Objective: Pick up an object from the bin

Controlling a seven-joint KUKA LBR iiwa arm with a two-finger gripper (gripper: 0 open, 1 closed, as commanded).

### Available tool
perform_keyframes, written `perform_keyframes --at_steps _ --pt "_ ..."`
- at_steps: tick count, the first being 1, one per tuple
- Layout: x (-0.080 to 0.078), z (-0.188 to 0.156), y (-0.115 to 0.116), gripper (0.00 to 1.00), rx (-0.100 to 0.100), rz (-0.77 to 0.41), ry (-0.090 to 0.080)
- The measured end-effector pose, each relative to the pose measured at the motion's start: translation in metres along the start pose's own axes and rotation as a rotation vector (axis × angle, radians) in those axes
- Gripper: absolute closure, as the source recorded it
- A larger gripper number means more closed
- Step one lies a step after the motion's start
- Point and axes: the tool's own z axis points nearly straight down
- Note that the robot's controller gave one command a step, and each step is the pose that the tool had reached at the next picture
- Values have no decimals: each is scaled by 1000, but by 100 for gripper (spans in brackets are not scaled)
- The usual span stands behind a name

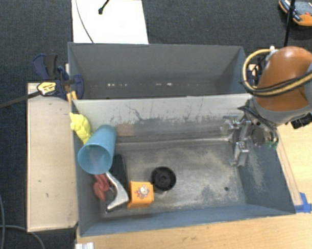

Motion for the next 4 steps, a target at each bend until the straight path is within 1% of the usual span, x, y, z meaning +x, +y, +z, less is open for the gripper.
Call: perform_keyframes --at_steps 1,2,3,4 --pt "-1 -5 0 0 1 -2 -8" --pt "3 -8 36 0 1 48 -6" --pt "26 -25 67 0 0 -56 -4" --pt "19 -9 89 0 1 -103 -8"
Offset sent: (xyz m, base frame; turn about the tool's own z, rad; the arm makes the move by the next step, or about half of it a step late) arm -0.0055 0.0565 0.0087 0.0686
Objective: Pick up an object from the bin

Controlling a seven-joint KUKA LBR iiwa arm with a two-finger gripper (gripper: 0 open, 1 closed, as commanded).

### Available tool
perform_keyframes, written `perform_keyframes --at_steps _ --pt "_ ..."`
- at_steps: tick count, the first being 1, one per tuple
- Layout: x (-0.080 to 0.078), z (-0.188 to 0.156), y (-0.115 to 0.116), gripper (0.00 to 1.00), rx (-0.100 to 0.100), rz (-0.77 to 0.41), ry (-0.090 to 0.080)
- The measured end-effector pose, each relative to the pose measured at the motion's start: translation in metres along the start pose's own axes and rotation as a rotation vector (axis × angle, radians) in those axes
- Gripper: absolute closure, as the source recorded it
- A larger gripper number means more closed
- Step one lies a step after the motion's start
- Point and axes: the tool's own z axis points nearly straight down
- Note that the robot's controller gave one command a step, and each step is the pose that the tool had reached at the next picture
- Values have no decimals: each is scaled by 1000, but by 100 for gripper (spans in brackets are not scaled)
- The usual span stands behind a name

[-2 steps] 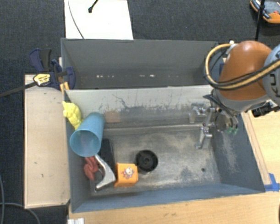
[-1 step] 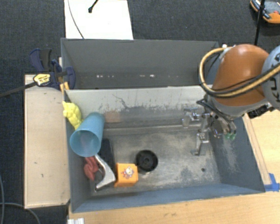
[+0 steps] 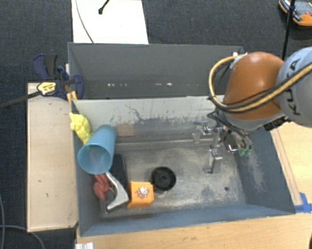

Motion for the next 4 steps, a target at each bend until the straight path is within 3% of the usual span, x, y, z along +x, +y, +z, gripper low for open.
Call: perform_keyframes --at_steps 1,2,3,4 --pt "-7 15 15 0 0 151 4" --pt "-11 54 51 0 0 -111 -1" --pt "14 81 69 0 -1 -255 1" --pt "37 104 83 0 -1 -11 1"
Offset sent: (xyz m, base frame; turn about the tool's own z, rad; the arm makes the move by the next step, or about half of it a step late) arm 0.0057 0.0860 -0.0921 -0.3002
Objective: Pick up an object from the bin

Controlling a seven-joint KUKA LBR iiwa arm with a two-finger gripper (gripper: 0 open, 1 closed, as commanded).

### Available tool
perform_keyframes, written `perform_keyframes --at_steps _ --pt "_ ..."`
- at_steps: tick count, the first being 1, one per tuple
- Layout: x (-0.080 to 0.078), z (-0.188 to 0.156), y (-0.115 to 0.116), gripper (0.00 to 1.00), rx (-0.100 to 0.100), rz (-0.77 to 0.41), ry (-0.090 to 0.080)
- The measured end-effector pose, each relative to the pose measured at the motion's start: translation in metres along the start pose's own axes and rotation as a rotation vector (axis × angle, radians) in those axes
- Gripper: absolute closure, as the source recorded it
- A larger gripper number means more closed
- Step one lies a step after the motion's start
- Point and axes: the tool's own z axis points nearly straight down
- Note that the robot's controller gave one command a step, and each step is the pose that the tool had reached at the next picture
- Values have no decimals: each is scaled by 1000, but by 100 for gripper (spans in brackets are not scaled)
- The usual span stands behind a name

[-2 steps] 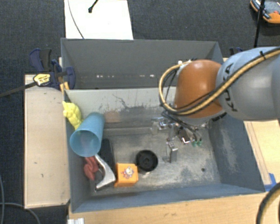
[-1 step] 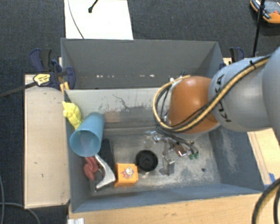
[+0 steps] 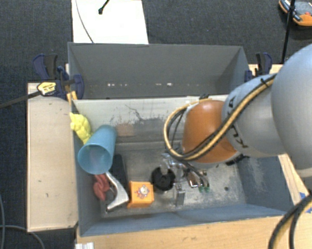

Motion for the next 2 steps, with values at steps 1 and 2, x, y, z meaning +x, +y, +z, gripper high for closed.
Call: perform_keyframes --at_steps 1,2 --pt "1 -2 23 100 -1 -92 -3" --pt "1 -2 24 100 -2 -93 -2"
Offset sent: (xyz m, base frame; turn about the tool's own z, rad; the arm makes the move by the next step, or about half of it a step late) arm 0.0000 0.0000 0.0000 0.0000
